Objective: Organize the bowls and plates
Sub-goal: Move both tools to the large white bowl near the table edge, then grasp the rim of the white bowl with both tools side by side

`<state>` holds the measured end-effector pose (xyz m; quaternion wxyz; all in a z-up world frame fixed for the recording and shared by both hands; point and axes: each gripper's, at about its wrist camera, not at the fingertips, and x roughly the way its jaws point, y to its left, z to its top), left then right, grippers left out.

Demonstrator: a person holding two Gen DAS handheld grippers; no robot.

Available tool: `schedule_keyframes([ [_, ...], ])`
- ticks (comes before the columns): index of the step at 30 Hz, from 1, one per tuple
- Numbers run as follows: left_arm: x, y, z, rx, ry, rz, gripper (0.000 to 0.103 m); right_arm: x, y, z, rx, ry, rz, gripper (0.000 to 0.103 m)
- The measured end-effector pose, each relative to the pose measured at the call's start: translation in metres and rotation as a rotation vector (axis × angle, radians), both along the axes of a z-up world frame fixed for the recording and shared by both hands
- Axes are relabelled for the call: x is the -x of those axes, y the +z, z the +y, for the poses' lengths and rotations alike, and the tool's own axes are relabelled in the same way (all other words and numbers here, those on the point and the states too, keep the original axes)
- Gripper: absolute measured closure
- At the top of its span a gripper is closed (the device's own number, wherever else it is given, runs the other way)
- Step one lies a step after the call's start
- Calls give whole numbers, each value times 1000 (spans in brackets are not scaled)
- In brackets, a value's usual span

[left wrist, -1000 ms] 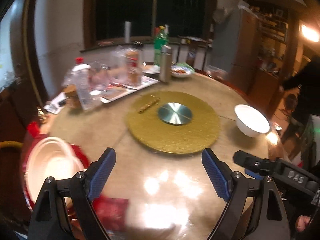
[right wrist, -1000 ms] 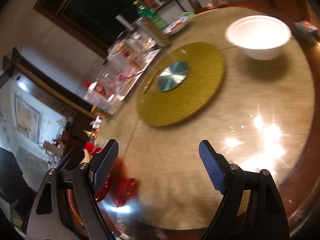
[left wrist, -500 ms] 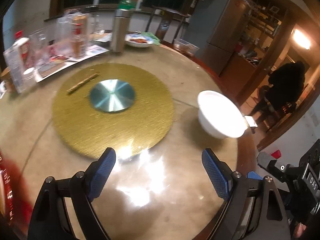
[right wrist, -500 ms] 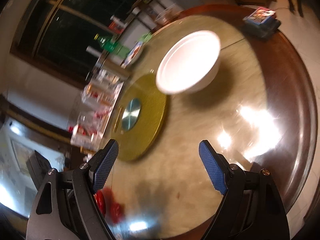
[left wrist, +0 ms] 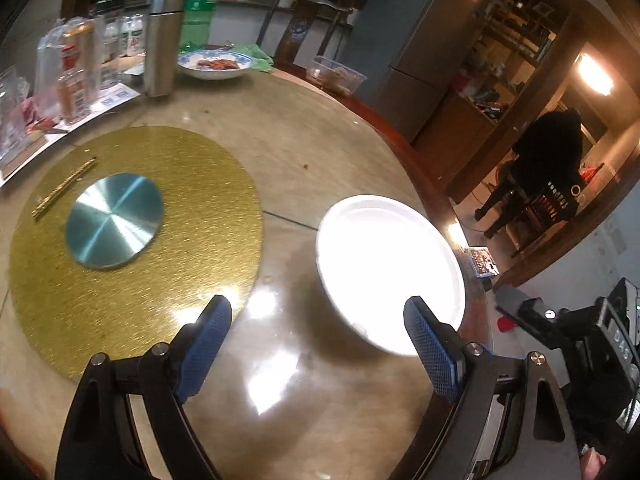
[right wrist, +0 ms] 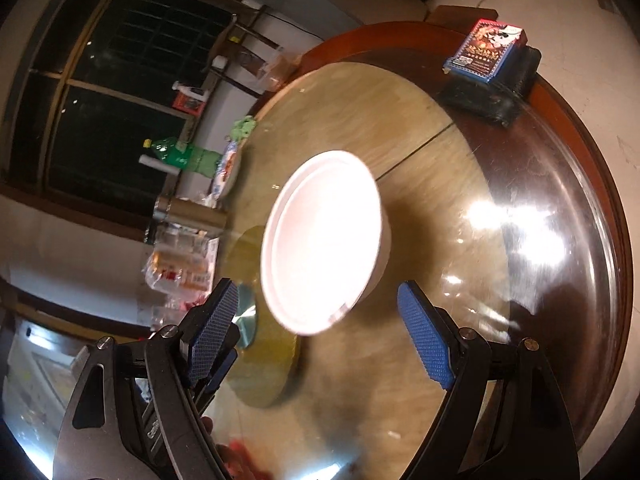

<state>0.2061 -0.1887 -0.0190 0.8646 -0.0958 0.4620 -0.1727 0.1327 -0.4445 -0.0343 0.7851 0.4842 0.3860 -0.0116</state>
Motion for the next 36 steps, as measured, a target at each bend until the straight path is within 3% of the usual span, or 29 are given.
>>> schedule_keyframes([
  [11,-13,-15,-30,-70,-1,-29,15,-14,-13,-12,25,-35,34,26],
  [14,-13,-19,-37,-106,0,-49,15,-19,-16,-13,40,-29,52,40],
  [22,-20,-25,-45,-125,-5,-59,15,-32,-23,-16,89,-35,87,47],
  [24,-21,-26,-46,-128,-5,-63,15,-35,-25,-16,99,-32,97,57],
  [26,-22,-27,-45,-129,-4,-67,16,-36,-27,-15,106,-28,108,59],
  [28,-23,-28,-45,-125,-5,-69,17,-38,-27,-13,121,-25,116,68],
  [32,-24,-30,-48,-146,-11,-75,35,-39,-28,-12,139,-26,127,70],
  [36,-24,-36,-50,-199,-12,-68,75,-37,-30,-10,151,-29,138,88],
])
